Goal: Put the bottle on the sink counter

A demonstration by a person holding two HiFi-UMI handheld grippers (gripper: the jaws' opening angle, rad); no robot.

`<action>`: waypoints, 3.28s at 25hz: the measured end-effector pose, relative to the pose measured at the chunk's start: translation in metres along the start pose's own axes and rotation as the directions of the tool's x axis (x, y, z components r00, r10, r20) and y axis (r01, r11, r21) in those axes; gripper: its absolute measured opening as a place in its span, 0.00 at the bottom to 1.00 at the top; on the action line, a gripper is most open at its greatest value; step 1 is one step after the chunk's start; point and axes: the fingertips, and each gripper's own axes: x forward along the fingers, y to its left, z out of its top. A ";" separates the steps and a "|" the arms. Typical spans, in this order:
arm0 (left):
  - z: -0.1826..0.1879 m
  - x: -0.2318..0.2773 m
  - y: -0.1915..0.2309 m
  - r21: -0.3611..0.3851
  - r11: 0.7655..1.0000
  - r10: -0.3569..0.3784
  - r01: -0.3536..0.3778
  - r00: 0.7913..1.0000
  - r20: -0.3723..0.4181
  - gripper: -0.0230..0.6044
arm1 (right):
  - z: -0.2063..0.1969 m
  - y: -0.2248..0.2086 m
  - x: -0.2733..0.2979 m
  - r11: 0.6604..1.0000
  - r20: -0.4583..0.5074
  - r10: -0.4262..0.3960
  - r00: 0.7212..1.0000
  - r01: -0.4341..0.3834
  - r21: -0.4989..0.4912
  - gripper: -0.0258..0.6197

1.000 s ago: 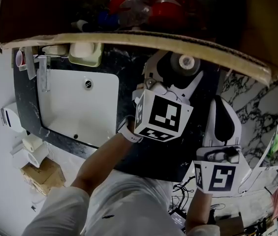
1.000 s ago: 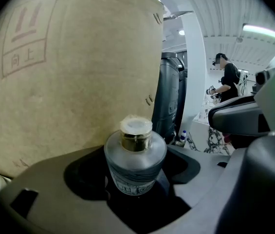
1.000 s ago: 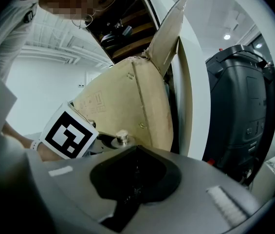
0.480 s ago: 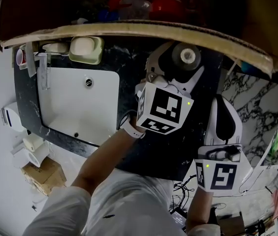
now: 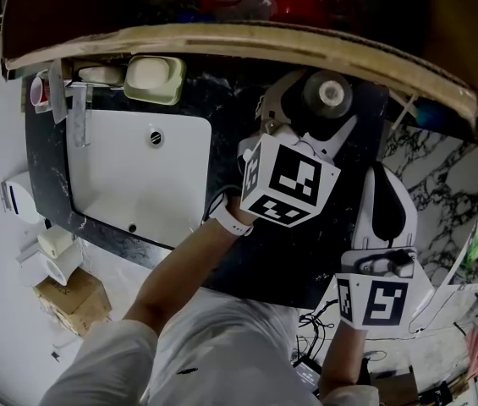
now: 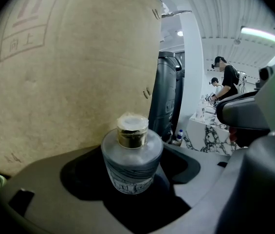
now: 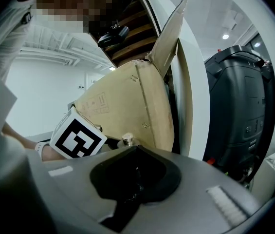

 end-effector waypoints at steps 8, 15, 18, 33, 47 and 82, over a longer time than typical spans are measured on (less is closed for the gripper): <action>-0.002 -0.013 -0.001 -0.004 1.000 0.007 -0.007 1.000 -0.004 0.57 | 0.005 0.006 -0.006 1.000 0.016 0.000 1.000 0.000 -0.003 0.06; -0.005 -0.031 -0.004 -0.008 1.000 -0.005 0.005 1.000 -0.022 0.57 | 0.014 0.013 -0.017 1.000 0.032 -0.009 0.999 0.009 -0.009 0.06; -0.001 -0.043 -0.001 -0.010 1.000 0.012 -0.012 1.000 -0.010 0.57 | 0.019 0.017 -0.023 1.000 0.039 -0.012 0.999 0.012 -0.010 0.06; 0.013 -0.117 0.004 -0.028 0.999 0.037 -0.037 0.999 0.012 0.57 | 0.046 0.049 -0.058 0.999 0.063 -0.024 0.998 0.026 -0.035 0.06; 0.021 -0.201 0.009 -0.032 0.998 0.049 -0.048 0.998 0.041 0.51 | 0.069 0.089 -0.100 0.996 0.081 -0.054 0.995 0.060 -0.072 0.06; 0.044 -0.397 0.055 -0.120 0.982 0.158 -0.143 0.980 0.123 0.05 | 0.152 0.148 -0.178 0.978 0.190 -0.105 0.976 0.136 -0.158 0.06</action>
